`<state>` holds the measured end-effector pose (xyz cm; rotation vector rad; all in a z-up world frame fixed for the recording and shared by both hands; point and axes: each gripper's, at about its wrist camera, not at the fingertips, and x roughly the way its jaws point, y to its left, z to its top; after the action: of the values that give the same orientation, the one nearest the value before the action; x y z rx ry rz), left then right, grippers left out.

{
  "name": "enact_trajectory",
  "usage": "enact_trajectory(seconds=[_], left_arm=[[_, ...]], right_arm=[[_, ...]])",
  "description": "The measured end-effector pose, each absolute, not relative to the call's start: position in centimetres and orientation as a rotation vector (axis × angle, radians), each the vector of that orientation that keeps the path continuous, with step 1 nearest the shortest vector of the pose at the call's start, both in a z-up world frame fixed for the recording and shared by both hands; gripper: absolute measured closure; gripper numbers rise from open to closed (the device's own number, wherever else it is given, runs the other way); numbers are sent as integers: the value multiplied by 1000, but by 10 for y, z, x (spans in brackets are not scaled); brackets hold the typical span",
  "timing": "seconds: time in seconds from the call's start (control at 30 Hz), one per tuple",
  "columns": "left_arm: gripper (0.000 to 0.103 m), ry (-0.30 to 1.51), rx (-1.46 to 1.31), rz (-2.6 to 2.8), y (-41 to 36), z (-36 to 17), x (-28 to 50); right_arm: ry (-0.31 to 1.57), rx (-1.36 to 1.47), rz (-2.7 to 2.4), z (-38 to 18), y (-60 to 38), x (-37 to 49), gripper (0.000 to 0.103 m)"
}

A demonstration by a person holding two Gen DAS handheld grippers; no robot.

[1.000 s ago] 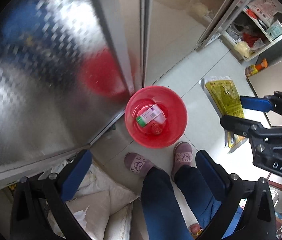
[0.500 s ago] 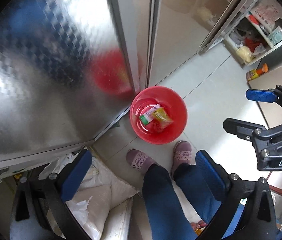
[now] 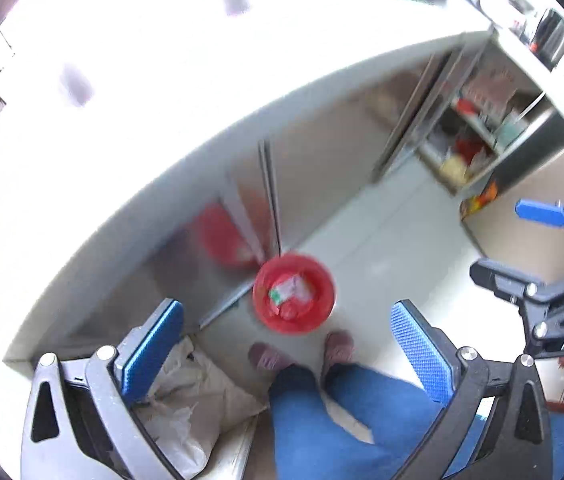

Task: Collect trash
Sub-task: 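Raise both tools back up to the counter trash pile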

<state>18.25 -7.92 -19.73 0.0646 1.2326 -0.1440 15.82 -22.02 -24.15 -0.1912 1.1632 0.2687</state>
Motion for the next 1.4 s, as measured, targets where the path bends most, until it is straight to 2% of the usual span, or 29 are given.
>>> enact_trajectory(seconds=[0.33,0.57,1.03,1.4], left_arm=[[0,1090,-8,-150,-74,-99,195],[0,1025,-44,-108,-51,-62,193],[0,961,-154,61,77,-36,207],[0,962,-224,251,212,-48,197]], right_arm=[[985,-219,222,-133,-220,151,1],[890,-269,311,-91,-191,164,1],[852,-401,524,-85,-65,222,1],[846,-517,709,-104,61,242,1]])
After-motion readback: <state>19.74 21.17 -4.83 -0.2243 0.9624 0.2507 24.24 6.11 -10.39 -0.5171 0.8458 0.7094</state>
